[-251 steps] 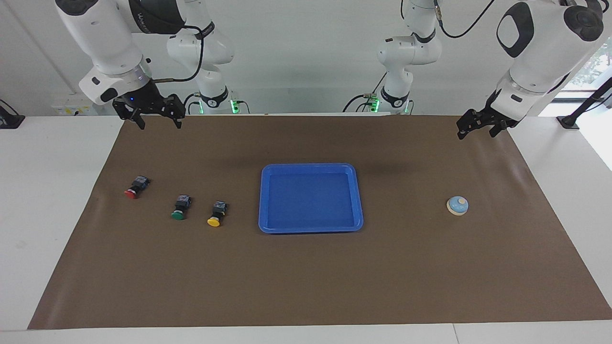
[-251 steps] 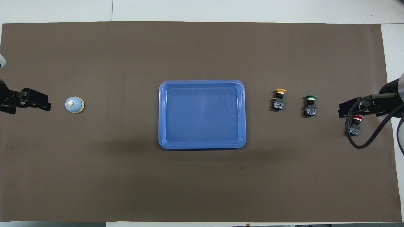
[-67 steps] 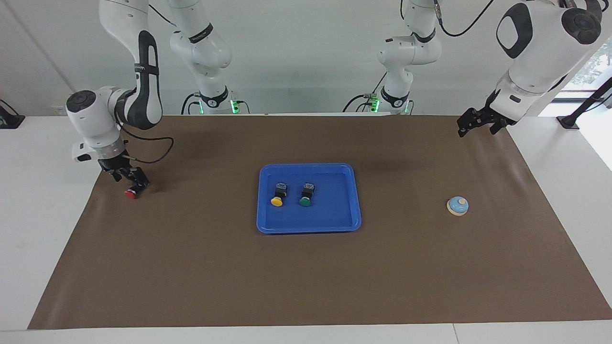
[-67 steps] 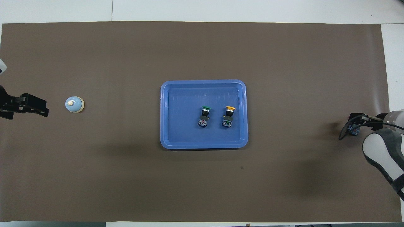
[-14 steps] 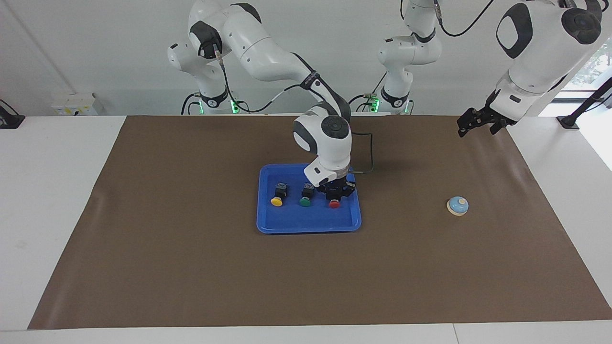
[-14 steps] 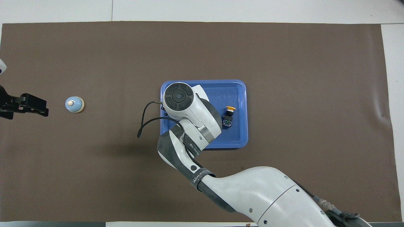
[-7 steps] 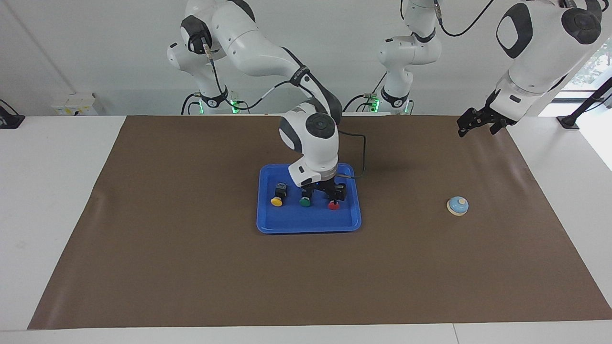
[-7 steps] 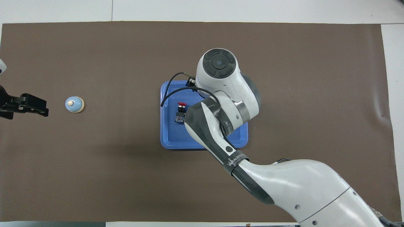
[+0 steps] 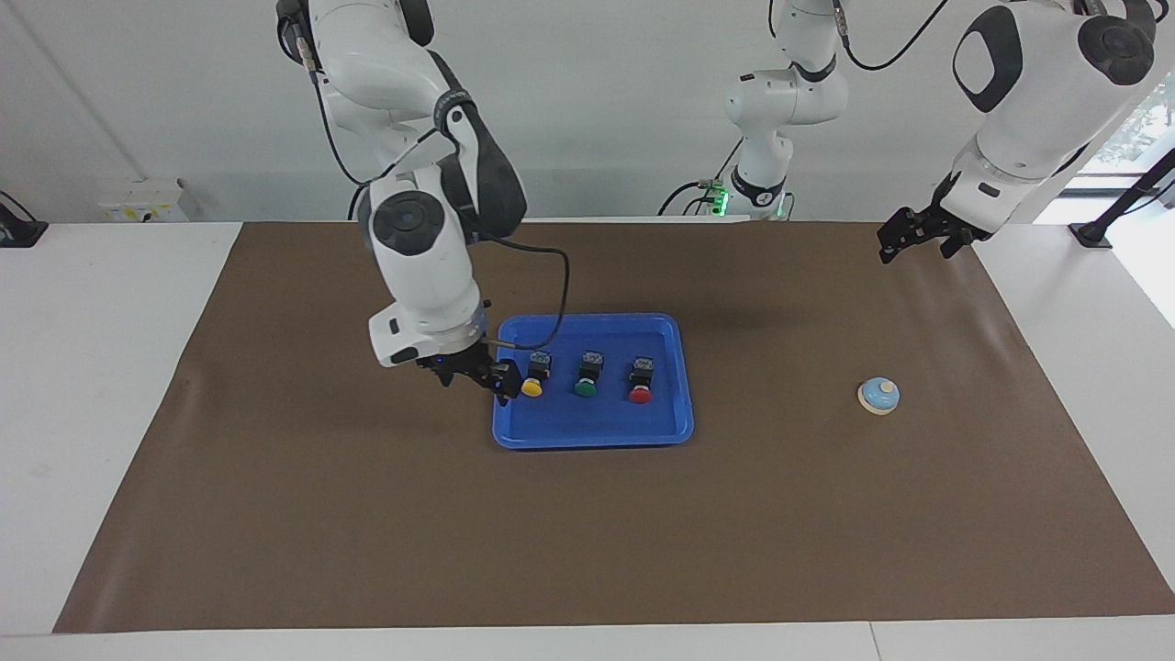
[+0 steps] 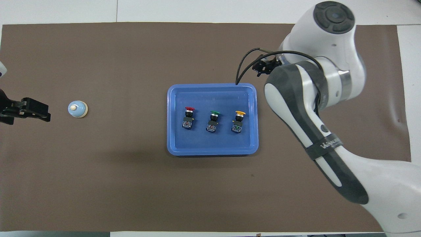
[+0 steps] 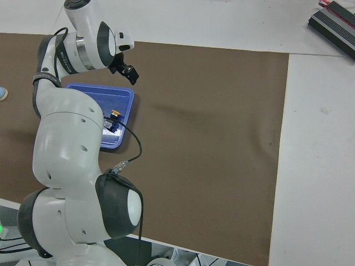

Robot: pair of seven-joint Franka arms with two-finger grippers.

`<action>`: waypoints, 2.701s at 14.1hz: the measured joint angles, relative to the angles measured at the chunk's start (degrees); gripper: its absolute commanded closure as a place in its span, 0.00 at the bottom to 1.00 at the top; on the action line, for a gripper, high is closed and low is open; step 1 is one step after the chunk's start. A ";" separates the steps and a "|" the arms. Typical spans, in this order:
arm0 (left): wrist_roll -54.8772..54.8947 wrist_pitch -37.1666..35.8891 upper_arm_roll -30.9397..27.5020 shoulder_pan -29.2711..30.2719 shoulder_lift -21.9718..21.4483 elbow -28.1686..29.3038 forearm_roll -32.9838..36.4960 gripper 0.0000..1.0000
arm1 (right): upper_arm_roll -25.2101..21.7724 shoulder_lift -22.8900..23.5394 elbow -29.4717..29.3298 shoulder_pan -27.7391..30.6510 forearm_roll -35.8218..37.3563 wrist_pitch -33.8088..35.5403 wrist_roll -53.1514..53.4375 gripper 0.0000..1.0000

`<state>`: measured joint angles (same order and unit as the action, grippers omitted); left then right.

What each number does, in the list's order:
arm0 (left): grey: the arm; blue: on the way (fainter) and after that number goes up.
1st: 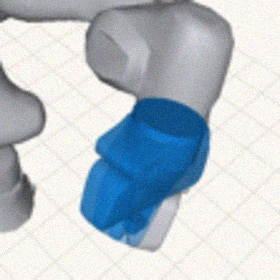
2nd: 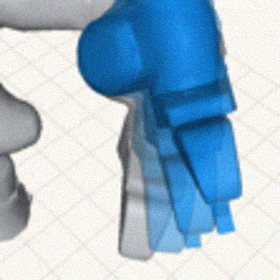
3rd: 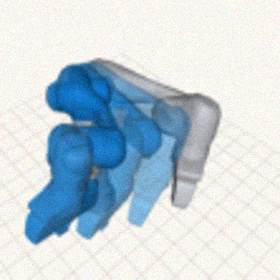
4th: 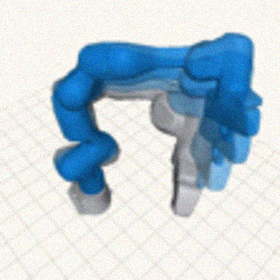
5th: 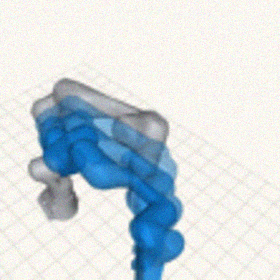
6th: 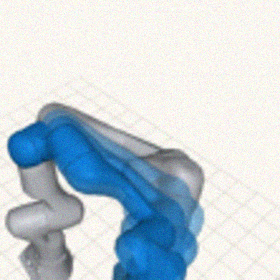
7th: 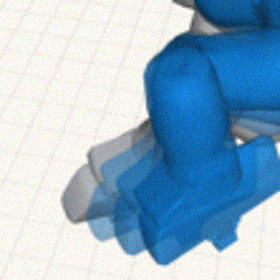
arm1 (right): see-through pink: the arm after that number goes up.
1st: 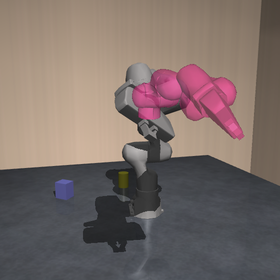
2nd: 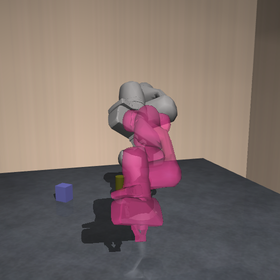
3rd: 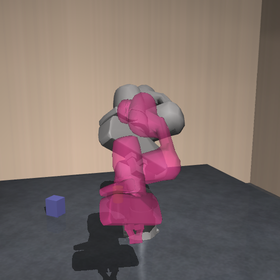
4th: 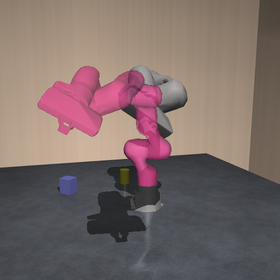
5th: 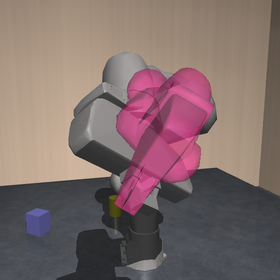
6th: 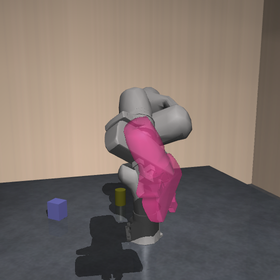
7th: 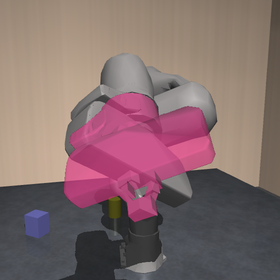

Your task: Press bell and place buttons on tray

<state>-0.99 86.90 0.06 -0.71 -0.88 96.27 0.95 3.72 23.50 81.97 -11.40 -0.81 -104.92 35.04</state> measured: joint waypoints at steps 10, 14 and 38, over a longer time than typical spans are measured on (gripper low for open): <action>0.00 0.00 0.00 0.00 0.00 0.00 0.00 0.00 | 0.38 -19.65 7.11 15.03 -0.01 18.21 -31.31 0.00; 0.00 0.00 0.00 0.00 0.00 0.00 0.00 0.00 | 2.25 -24.86 8.81 18.10 -0.01 23.34 -32.17 0.00; 0.00 0.00 0.00 0.00 0.00 0.00 0.00 0.00 | 2.61 -24.44 9.11 18.53 1.98 21.77 -32.17 0.00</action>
<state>-0.99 86.90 0.06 -0.71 -0.88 96.27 0.95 6.33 -0.94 91.09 7.12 1.17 -83.15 2.87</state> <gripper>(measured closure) 0.000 0.000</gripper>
